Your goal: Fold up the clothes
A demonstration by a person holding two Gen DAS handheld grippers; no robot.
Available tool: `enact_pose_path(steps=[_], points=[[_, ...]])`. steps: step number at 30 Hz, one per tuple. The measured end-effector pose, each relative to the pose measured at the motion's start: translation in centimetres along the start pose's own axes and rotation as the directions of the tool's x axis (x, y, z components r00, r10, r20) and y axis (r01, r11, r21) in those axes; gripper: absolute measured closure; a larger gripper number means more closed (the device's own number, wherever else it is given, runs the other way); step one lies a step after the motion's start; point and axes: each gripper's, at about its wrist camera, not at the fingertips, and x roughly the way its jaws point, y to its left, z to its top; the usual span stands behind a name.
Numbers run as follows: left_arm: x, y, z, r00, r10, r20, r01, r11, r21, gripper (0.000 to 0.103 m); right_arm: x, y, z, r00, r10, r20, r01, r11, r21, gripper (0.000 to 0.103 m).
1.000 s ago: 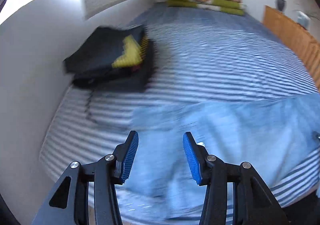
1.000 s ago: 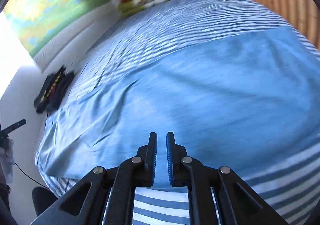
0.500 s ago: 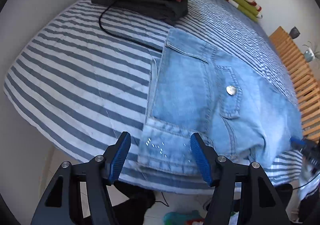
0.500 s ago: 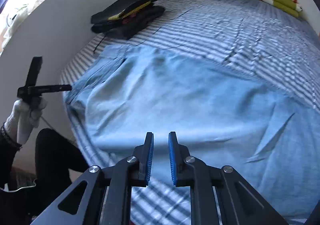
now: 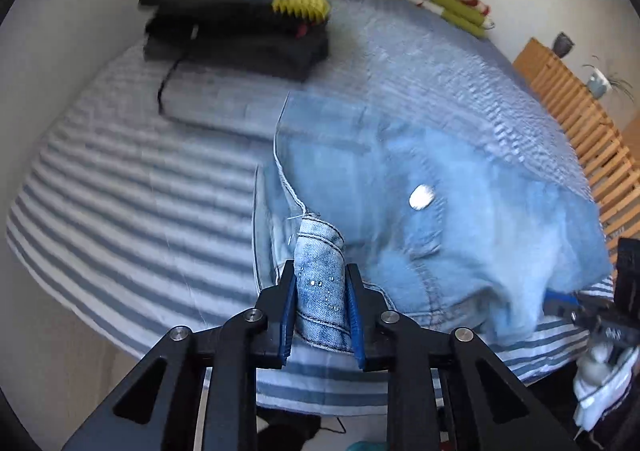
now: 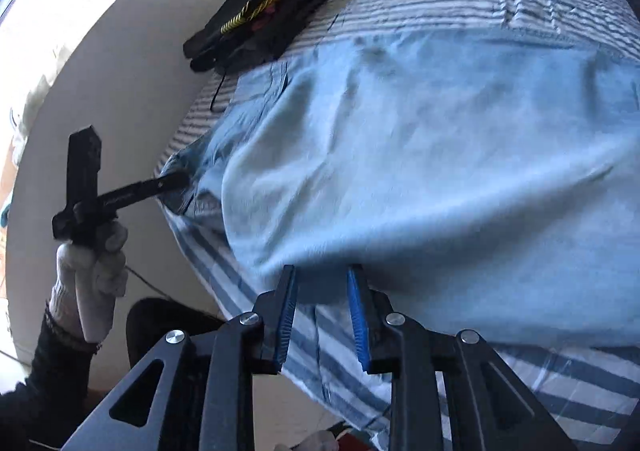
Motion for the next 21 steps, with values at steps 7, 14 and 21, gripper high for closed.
enact_pose_path(steps=[7,14,21], points=[[-2.6,-1.2,3.0,0.998,0.059,0.030,-0.062,0.991,0.116,0.082,-1.2,-2.1,3.2,0.976,-0.213,0.054,0.215,0.976,-0.039,0.080],[4.1,1.3,-1.1,0.978,0.145,-0.148,-0.128,0.985,0.119,0.061,-2.8,-1.0,-1.9,0.992,-0.122,0.002,0.122,0.988,-0.093,0.080],[-1.8,0.4,-1.9,0.985,0.168,-0.042,-0.163,0.980,0.114,0.052,0.1,1.9,-5.2,0.996,-0.049,-0.080,0.039,0.991,-0.128,0.080]])
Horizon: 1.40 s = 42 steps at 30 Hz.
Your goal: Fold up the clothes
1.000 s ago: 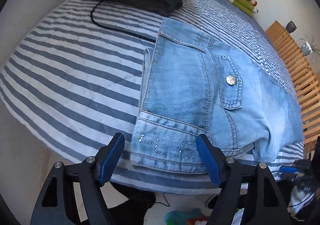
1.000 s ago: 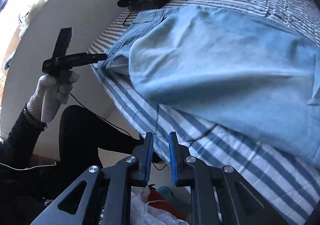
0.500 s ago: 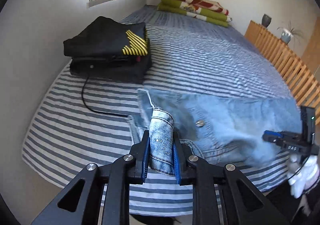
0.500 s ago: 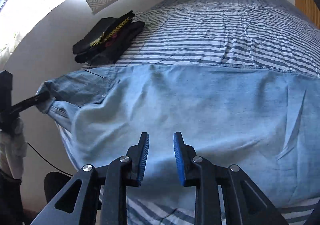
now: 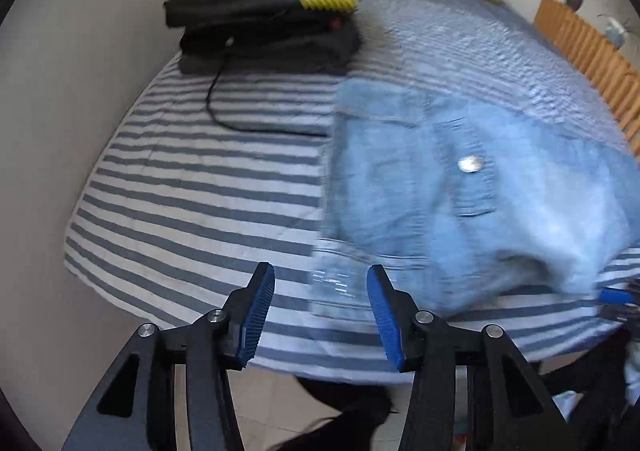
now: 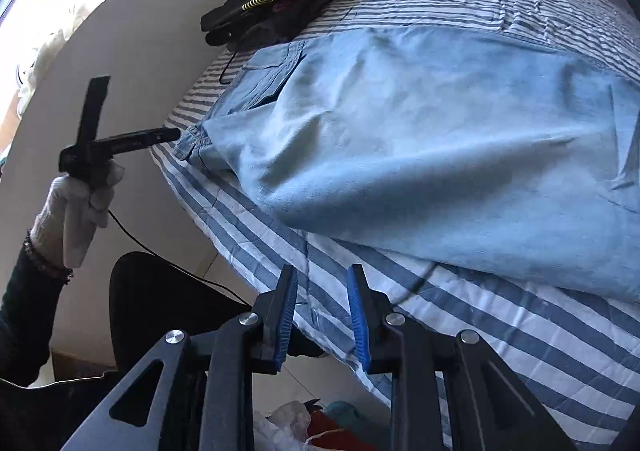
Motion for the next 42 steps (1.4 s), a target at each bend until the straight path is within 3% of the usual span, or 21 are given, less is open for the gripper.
enact_pose_path(steps=[3,6,9,11,15,16,17,18,20,22,26,28,30,32,36,38,40,41,42], points=[[-1.8,-4.8,-0.3,0.998,-0.068,0.018,0.065,0.991,0.121,0.052,1.5,-1.1,1.4,1.000,-0.002,0.010,0.002,0.997,0.071,0.080],[-2.8,-11.1,-0.6,0.986,-0.161,0.032,0.146,0.949,0.281,0.050,0.6,-2.3,2.8,0.998,0.007,0.057,-0.014,0.992,0.125,0.080],[-2.2,-17.3,-1.0,0.981,-0.195,0.021,0.162,0.866,0.472,0.047,-0.6,-3.8,4.3,0.995,0.009,0.098,-0.025,0.986,0.164,0.080],[-1.4,-21.4,-1.9,0.981,-0.195,-0.014,0.167,0.797,0.581,0.045,-0.6,-5.4,5.2,0.994,-0.006,0.105,-0.016,0.977,0.210,0.080],[1.3,-26.5,-3.8,0.988,-0.137,-0.065,0.140,0.660,0.738,0.044,0.2,-8.7,5.8,0.996,0.017,0.086,-0.043,0.951,0.305,0.080],[2.2,-27.1,-4.0,0.992,-0.108,-0.067,0.121,0.638,0.760,0.048,0.0,-9.4,5.7,0.996,0.020,0.088,-0.047,0.945,0.324,0.080],[3.1,-27.3,-3.6,0.991,-0.092,-0.098,0.134,0.638,0.758,0.076,-0.5,-10.0,5.5,0.994,0.026,0.102,-0.059,0.939,0.338,0.080],[3.8,-27.0,-2.9,0.984,-0.104,-0.148,0.179,0.662,0.728,0.098,-1.3,-10.4,5.1,0.992,0.031,0.119,-0.071,0.936,0.346,0.080],[4.1,-25.7,-0.5,0.957,-0.195,-0.215,0.288,0.735,0.614,0.102,-3.2,-10.8,4.3,0.988,0.040,0.148,-0.088,0.938,0.335,0.080],[3.5,-24.4,2.0,0.944,-0.255,-0.209,0.329,0.774,0.541,0.102,-5.0,-10.5,3.0,0.982,0.056,0.181,-0.108,0.950,0.293,0.080],[2.7,-22.3,6.1,0.917,-0.342,-0.203,0.398,0.812,0.428,0.102,-5.6,-7.9,1.5,0.976,0.112,0.188,-0.144,0.976,0.163,0.080],[2.6,-21.7,7.3,0.907,-0.365,-0.212,0.421,0.813,0.402,0.102,-4.8,-6.1,1.7,0.977,0.120,0.176,-0.138,0.986,0.091,0.079],[2.4,-21.6,7.7,0.905,-0.365,-0.217,0.424,0.812,0.401,0.102,-3.8,-4.7,2.3,0.981,0.101,0.167,-0.106,0.994,0.027,0.079],[1.8,-22.0,7.6,0.904,-0.366,-0.223,0.427,0.807,0.407,0.102,-2.7,-4.1,3.1,0.980,0.124,0.158,-0.125,0.992,-0.002,0.078],[1.1,-22.0,7.5,0.894,-0.380,-0.237,0.446,0.797,0.407,0.101,-0.6,-2.9,4.9,0.971,0.187,0.147,-0.179,0.981,-0.069,0.064],[1.1,-22.0,7.4,0.897,-0.371,-0.240,0.440,0.798,0.411,0.098,0.3,-2.5,5.8,0.965,0.222,0.141,-0.210,0.973,-0.093,0.063],[0.7,-21.0,7.7,0.903,-0.357,-0.240,0.427,0.814,0.394,0.088,1.5,-2.2,6.8,0.962,0.240,0.131,-0.230,0.969,-0.086,0.063],[0.2,-19.8,7.9,0.911,-0.348,-0.220,0.409,0.828,0.384,0.078,2.0,-2.2,7.1,0.961,0.248,0.125,-0.240,0.968,-0.080,0.063],[-0.2,-18.6,8.0,0.928,-0.326,-0.180,0.371,0.848,0.379,0.075,2.4,-2.1,7.3,0.960,0.252,0.117,-0.244,0.966,-0.079,0.063]])
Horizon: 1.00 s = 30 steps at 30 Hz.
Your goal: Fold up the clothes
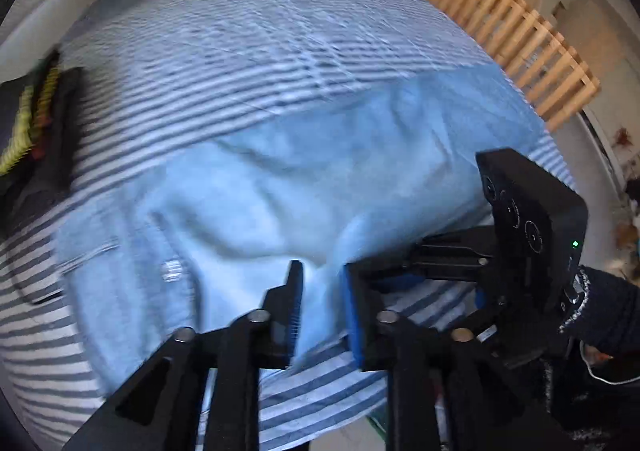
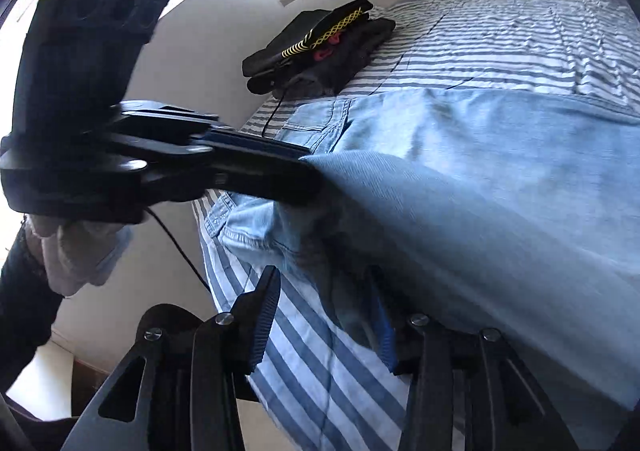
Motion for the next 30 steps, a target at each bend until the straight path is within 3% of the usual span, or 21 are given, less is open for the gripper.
enact_pose_path(steps=[2,4,5,8,10,12,16,17,18,19,21,23,26,28,30], points=[[-2.0,3.3,-1.7,0.995,0.089,0.042,-0.086,0.994,-0.067,0.065,0.9,0.2,0.1,1.000,-0.009,-0.014,0.009,1.000,0.000,0.066],[-3.2,8.2,-3.9,0.989,0.142,0.046,-0.129,0.968,-0.217,0.051,1.0,0.5,-0.3,0.999,0.014,-0.029,-0.014,1.000,-0.003,0.078],[-3.4,10.6,-5.0,0.983,0.178,0.035,-0.161,0.945,-0.283,0.050,0.9,0.9,-0.7,1.000,0.009,-0.025,-0.009,1.000,-0.009,0.085],[-3.3,15.7,-6.8,0.963,0.269,-0.001,-0.248,0.887,-0.390,0.050,0.3,2.4,-2.0,1.000,-0.030,-0.008,0.030,0.999,-0.015,0.088],[-2.7,18.0,-6.8,0.967,0.255,0.007,-0.225,0.866,-0.446,0.049,0.6,3.2,-2.6,0.996,-0.093,-0.007,0.093,0.995,-0.018,0.089],[-1.8,19.8,-6.1,0.969,0.246,0.022,-0.205,0.848,-0.489,0.040,0.8,3.7,-3.1,0.991,-0.134,0.005,0.134,0.991,-0.014,0.089],[1.5,21.5,-3.1,0.963,0.269,0.017,-0.226,0.840,-0.493,0.039,1.8,3.4,-3.3,0.985,-0.175,-0.005,0.175,0.985,0.006,0.089],[2.4,21.7,-2.5,0.963,0.270,0.010,-0.232,0.843,-0.486,0.042,2.1,3.3,-3.4,0.983,-0.182,-0.011,0.182,0.983,0.009,0.089],[3.0,21.9,-2.3,0.963,0.271,0.009,-0.232,0.841,-0.489,0.076,2.4,3.4,-3.3,0.983,-0.185,-0.012,0.185,0.983,0.007,0.089],[3.7,22.1,-2.2,0.963,0.270,-0.004,-0.237,0.838,-0.492,0.099,2.4,3.4,-3.4,0.982,-0.188,-0.009,0.188,0.982,0.001,0.089],[4.0,21.9,-2.4,0.950,0.311,-0.004,-0.271,0.821,-0.502,0.098,2.4,3.4,-3.4,0.981,-0.192,-0.007,0.192,0.981,-0.010,0.090],[3.3,21.4,-2.6,0.943,0.332,0.024,-0.279,0.826,-0.489,0.098,2.0,3.5,-3.5,0.980,-0.197,-0.001,0.197,0.980,-0.019,0.091],[0.2,20.7,-3.0,0.930,0.353,0.106,-0.254,0.821,-0.511,0.098,0.0,4.7,-3.1,0.983,-0.176,0.050,0.178,0.983,-0.045,0.092],[-0.6,20.1,-2.8,0.902,0.412,0.127,-0.306,0.819,-0.486,0.098,-1.5,5.3,-2.8,0.986,-0.142,0.092,0.147,0.988,-0.052,0.093],[1.2,20.0,-2.2,0.891,0.451,0.056,-0.384,0.813,-0.438,0.098,-0.9,4.4,-2.8,0.991,-0.120,0.064,0.121,0.993,-0.011,0.094]])
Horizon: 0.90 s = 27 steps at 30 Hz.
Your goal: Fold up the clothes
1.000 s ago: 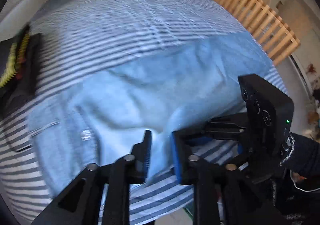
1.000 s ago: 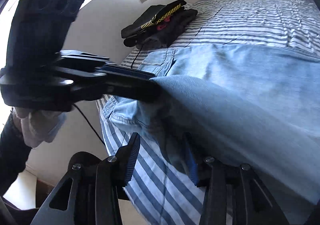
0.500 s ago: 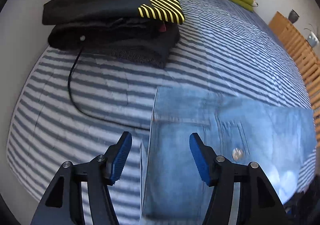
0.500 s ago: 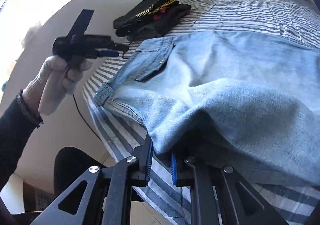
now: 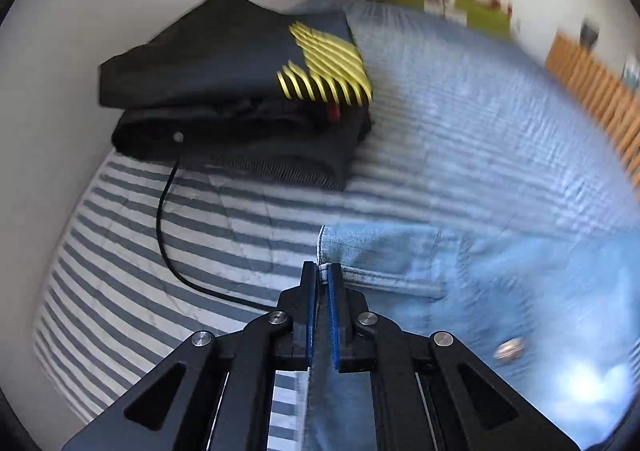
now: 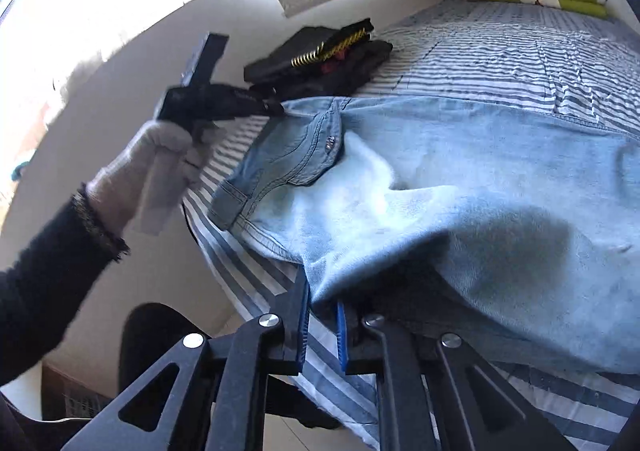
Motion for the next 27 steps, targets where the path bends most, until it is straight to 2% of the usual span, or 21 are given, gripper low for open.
enact_pose_path(steps=[3,5,7,8,10,11,12,14,18,19,21,22,23,24,27], points=[[3.7,-1.3,-0.7,0.990,0.084,-0.113,-0.077,0.995,0.064,0.095,3.3,-1.2,-1.6,0.993,-0.050,-0.111,0.053,0.998,0.028,0.095],[3.6,-1.9,-0.4,0.987,0.122,-0.103,-0.114,0.990,0.078,0.093,3.3,-1.0,-1.9,0.993,-0.065,-0.101,0.066,0.998,0.012,0.095],[1.8,-2.6,0.4,0.989,0.140,-0.047,-0.137,0.989,0.064,0.089,2.8,-1.1,-1.5,0.995,-0.046,-0.084,0.049,0.998,0.034,0.095],[0.7,-3.2,0.8,0.993,0.113,-0.019,-0.111,0.992,0.062,0.081,2.8,-1.4,-1.3,0.996,-0.035,-0.080,0.039,0.998,0.049,0.095],[-1.6,-5.6,1.7,1.000,-0.009,0.028,0.006,0.994,0.107,0.062,3.1,-1.8,-1.5,0.996,-0.033,-0.079,0.038,0.998,0.059,0.095],[-2.3,-7.2,1.8,0.996,-0.078,0.035,0.072,0.986,0.153,0.044,3.4,-1.8,-1.6,0.996,-0.041,-0.079,0.046,0.997,0.057,0.095],[-2.8,-9.4,2.0,0.991,-0.133,0.033,0.123,0.969,0.216,0.036,3.6,-1.9,-1.9,0.996,-0.049,-0.075,0.054,0.997,0.057,0.095],[-2.3,-13.6,2.1,0.980,-0.200,-0.014,0.193,0.924,0.330,0.035,3.6,-1.9,-2.1,0.996,-0.055,-0.065,0.058,0.997,0.057,0.095],[1.1,-20.3,2.4,0.954,-0.257,-0.152,0.298,0.853,0.428,0.035,3.9,-2.2,-2.1,0.998,-0.042,-0.055,0.046,0.996,0.076,0.095],[2.2,-21.7,2.5,0.951,-0.255,-0.177,0.309,0.837,0.451,0.035,3.9,-2.2,-2.3,0.998,-0.041,-0.054,0.045,0.996,0.077,0.095],[3.3,-23.6,2.6,0.955,-0.230,-0.188,0.294,0.830,0.475,0.035,4.1,-2.2,-2.4,0.998,-0.043,-0.051,0.047,0.996,0.074,0.095],[3.9,-24.3,2.6,0.948,-0.242,-0.205,0.312,0.823,0.474,0.039,4.1,-2.2,-2.5,0.998,-0.047,-0.049,0.051,0.996,0.068,0.095],[4.1,-24.6,2.5,0.942,-0.256,-0.217,0.331,0.818,0.471,0.073,4.1,-2.1,-2.6,0.998,-0.052,-0.046,0.055,0.997,0.061,0.095],[4.5,-24.6,2.2,0.938,-0.257,-0.231,0.339,0.814,0.472,0.101,4.1,-2.1,-2.6,0.998,-0.055,-0.043,0.057,0.997,0.057,0.095],[3.7,-25.9,1.2,0.965,-0.193,-0.175,0.259,0.791,0.554,0.101,4.1,-2.1,-2.7,0.998,-0.058,-0.032,0.060,0.997,0.057,0.095]])
